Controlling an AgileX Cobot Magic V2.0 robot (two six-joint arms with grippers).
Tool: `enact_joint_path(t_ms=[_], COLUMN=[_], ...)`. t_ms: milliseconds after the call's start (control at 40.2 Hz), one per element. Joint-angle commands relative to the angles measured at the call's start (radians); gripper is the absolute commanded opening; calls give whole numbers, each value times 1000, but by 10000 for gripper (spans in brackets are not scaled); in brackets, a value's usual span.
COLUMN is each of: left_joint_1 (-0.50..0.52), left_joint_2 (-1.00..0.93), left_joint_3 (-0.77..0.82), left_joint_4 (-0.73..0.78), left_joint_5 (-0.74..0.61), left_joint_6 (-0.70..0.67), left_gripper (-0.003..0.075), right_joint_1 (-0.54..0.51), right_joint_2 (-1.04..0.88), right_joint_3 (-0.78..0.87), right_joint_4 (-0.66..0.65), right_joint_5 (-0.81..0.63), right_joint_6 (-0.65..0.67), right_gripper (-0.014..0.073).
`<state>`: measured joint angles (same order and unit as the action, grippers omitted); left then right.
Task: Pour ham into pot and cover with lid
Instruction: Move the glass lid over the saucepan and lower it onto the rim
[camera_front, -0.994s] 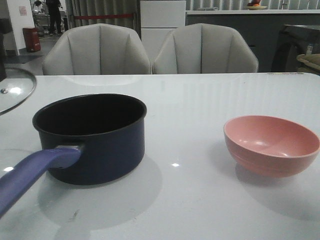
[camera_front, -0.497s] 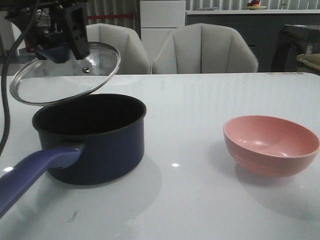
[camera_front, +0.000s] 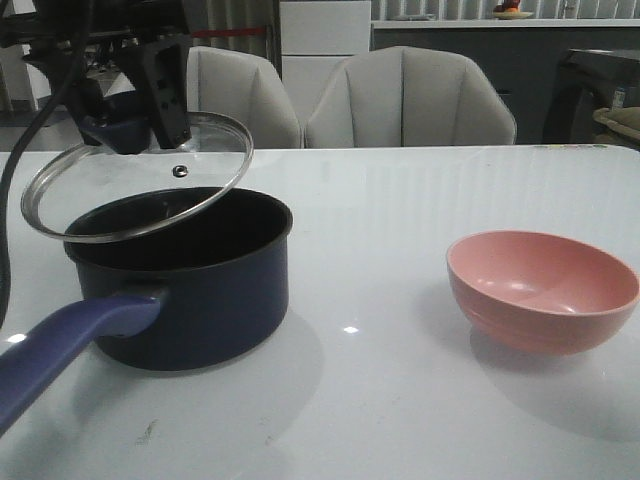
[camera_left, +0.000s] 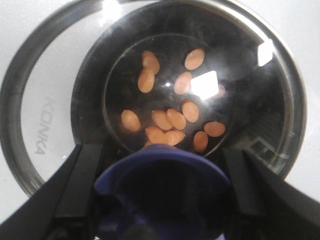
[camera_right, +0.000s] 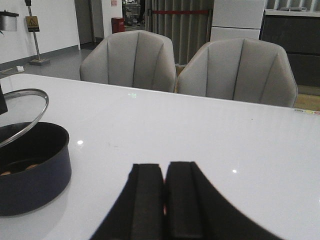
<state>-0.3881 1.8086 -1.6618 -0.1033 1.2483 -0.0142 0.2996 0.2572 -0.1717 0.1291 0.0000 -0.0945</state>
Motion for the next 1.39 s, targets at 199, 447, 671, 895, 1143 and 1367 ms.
enact_joint_path(t_ms=[199,447,671,895,1143,1367], left_joint_1=[-9,-9,-9,-9,-9,-9], left_joint_2=[-28,-8,-6,-6,13,41], left_joint_3=[-28,-28,-36,-36,-36,-38], left_joint_4=[-62,-89,-109,-123,-130,-128], left_joint_5=[40,40,28,28,21,25], left_joint_6=[0,0,2,7,14,14], left_gripper=[137,137,138,138,168,353], right_joint_1=[0,0,0,0,0,0], right_joint_2=[6,6,6,6,6,6], right_joint_3=[-27,-27,-27,-27,-27,-27], right_joint_4=[-2,-2,-2,-2,-2,-2], right_joint_5=[-68,-68,-68,-68,-68,-68], right_joint_6=[-14,-14,-14,-14,-14,-14], right_gripper=[149,149,149,149,149,149])
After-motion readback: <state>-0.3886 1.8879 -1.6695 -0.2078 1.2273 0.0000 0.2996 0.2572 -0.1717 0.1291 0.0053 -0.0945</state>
